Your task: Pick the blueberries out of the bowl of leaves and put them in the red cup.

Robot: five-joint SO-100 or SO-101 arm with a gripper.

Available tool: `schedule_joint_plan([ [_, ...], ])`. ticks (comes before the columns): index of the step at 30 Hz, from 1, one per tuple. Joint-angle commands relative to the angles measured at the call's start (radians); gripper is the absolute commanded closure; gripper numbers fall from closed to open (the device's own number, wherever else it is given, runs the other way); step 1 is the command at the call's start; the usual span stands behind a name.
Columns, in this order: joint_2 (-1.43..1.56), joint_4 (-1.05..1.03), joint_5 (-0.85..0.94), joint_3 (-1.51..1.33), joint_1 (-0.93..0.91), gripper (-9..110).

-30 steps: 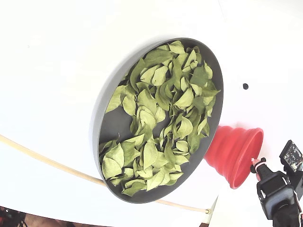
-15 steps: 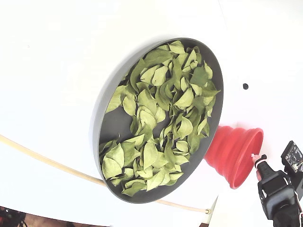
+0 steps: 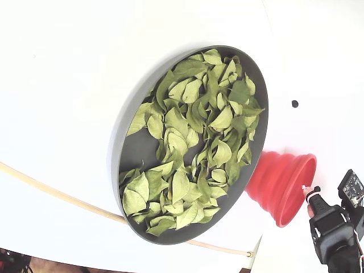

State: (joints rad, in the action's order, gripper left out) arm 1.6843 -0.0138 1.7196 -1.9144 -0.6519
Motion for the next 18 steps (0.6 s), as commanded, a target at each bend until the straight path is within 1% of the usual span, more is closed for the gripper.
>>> schedule_joint_plan([
  [1,0.150,-0.009,-0.014,0.037,0.000,84],
  [18,0.299,-0.118,-0.064,-0.052,0.087,84],
])
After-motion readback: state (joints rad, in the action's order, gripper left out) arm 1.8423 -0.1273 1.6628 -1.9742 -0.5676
